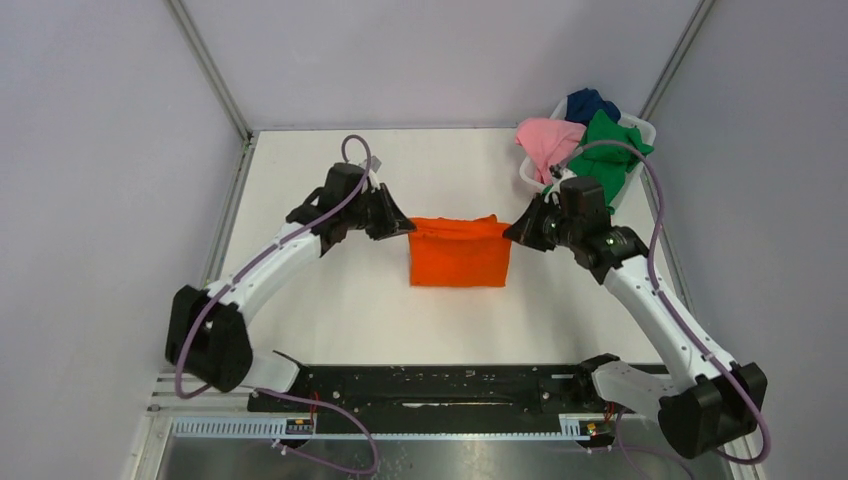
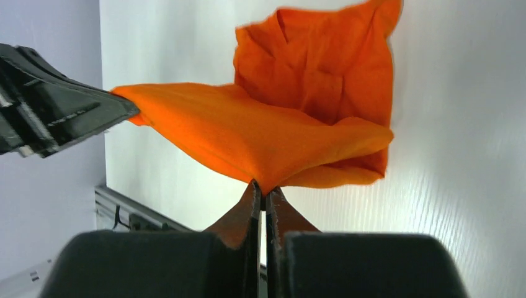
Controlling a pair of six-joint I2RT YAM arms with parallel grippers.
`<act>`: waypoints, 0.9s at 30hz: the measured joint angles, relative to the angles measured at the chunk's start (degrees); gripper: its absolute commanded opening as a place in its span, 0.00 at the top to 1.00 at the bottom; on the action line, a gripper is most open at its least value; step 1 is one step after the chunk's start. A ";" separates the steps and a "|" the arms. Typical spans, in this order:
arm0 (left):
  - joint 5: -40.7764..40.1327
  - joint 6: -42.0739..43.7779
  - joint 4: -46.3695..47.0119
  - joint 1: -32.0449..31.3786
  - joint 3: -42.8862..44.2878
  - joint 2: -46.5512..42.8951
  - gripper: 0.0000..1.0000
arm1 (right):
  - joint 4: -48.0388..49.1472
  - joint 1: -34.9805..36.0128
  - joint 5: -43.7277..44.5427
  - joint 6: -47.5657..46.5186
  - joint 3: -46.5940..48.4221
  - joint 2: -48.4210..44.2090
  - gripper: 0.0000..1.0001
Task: Fold and stack the t-shirts
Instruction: Fold the long partially folded tshirt into a neat square
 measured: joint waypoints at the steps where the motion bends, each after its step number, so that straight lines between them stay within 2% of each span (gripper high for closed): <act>1: 0.72 0.31 0.24 0.85 1.14 1.92 1.00 | 0.85 -0.63 0.11 -0.04 1.27 1.66 1.00; 10: 6.19 2.71 -0.35 6.14 15.98 22.58 1.00 | 7.61 -4.39 -1.68 0.02 10.08 18.34 1.00; 19: 5.95 2.60 -1.73 8.70 22.34 30.36 1.00 | 12.02 -7.37 -5.09 1.44 15.93 30.97 1.00; 21: 5.75 2.47 -1.73 9.20 25.16 32.98 0.92 | 13.14 -8.17 -5.66 2.14 17.00 33.55 0.99; 23: 5.01 2.29 -1.62 9.44 27.45 35.32 0.83 | 14.16 -9.05 -6.25 3.15 18.62 37.03 0.93; 25: 3.72 1.60 -1.64 9.51 29.90 38.07 0.69 | 14.91 -9.64 -6.45 4.07 20.65 40.83 0.84; 26: 3.06 1.57 -1.66 9.51 30.95 39.21 0.54 | 15.10 -9.90 -6.54 4.50 22.25 43.10 0.77; 27: 2.40 1.36 -1.75 9.57 32.48 40.74 0.30 | 14.93 -10.21 -6.60 4.85 24.70 45.92 0.66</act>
